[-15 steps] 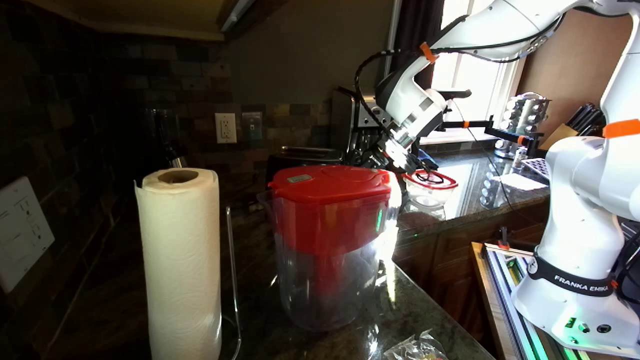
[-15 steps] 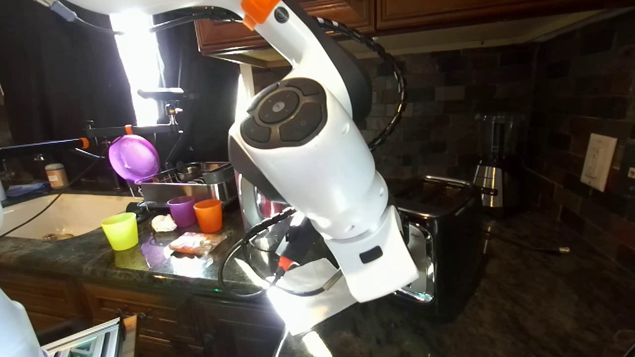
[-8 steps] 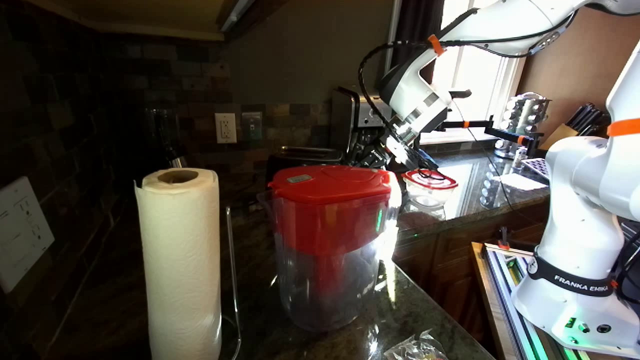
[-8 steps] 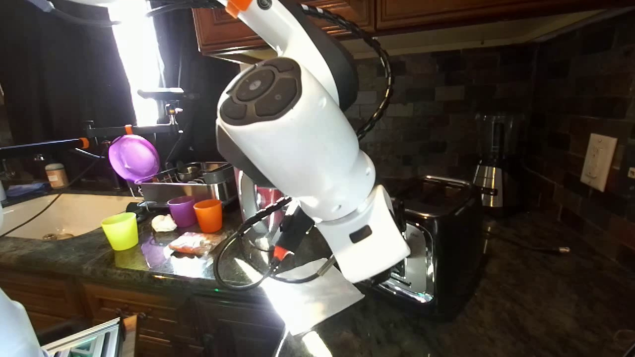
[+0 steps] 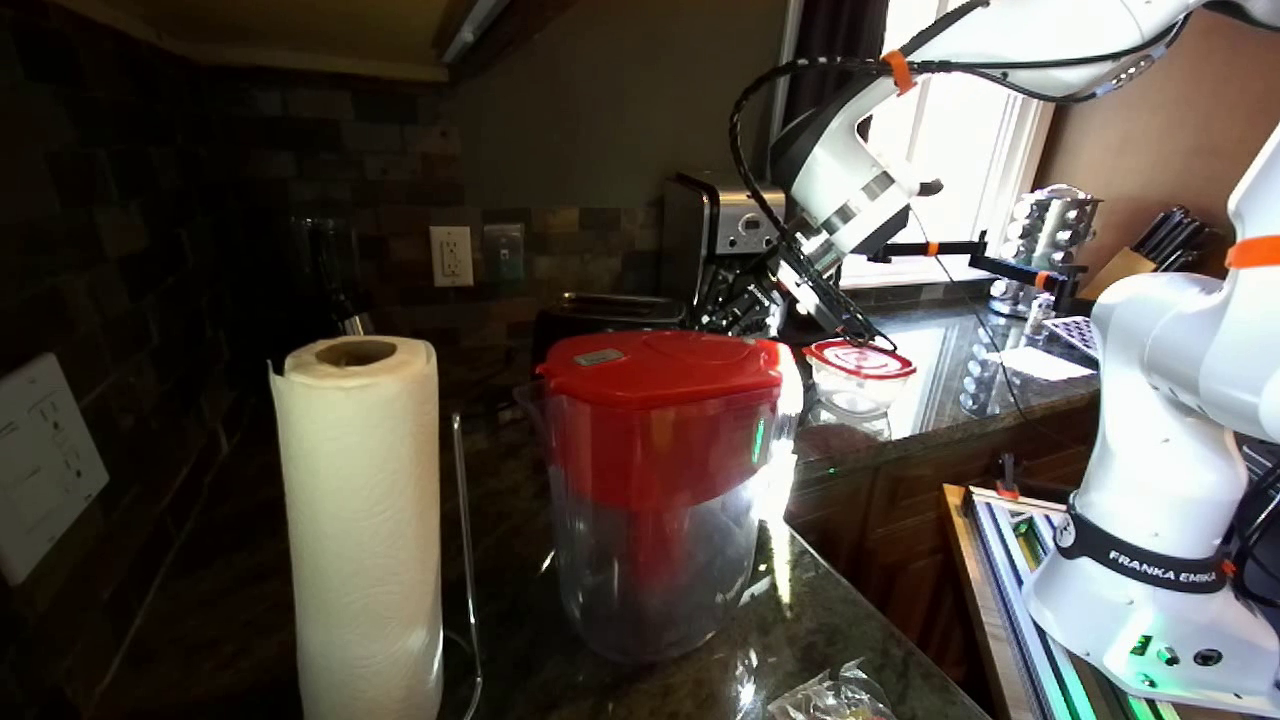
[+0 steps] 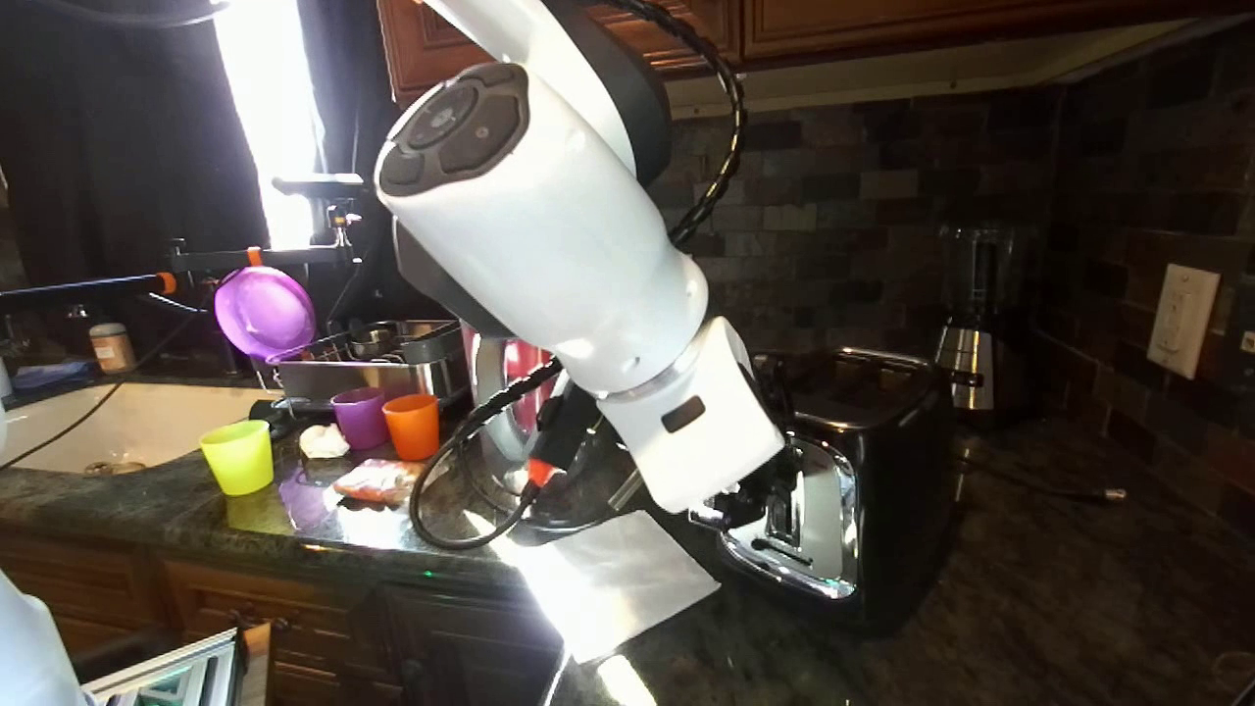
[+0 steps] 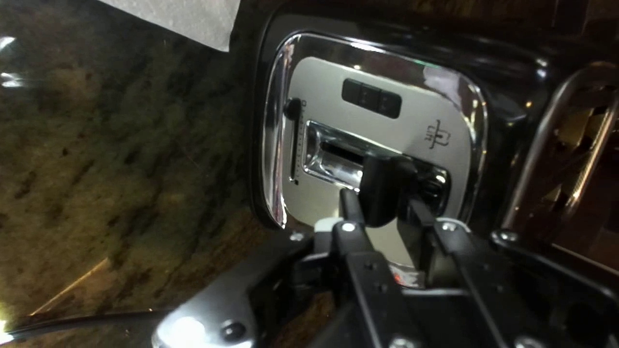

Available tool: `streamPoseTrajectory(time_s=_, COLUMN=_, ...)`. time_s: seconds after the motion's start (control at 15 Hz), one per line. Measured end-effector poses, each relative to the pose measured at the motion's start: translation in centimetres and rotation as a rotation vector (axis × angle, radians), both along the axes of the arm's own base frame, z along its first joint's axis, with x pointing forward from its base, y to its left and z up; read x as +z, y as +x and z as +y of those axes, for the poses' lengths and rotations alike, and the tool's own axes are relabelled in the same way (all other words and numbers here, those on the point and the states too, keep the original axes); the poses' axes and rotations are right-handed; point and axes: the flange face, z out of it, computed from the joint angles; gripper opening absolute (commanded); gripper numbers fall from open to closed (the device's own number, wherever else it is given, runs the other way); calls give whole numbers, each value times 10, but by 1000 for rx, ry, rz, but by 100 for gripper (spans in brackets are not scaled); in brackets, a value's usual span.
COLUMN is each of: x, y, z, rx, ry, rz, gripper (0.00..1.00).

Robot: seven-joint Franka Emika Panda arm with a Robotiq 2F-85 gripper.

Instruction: Move the lever on the toaster

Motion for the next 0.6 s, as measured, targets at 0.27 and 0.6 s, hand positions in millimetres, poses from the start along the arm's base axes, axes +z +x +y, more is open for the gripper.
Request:
streamPoseTrajectory(time_s=0.27, x=3, y=-3, z=2, rx=-2, ry=-10, rz=-5, gripper=55)
streamPoseTrajectory(time_s=0.6, x=3, y=-2, z=13, rx=23, ry=-27, rz=-2, gripper=91)
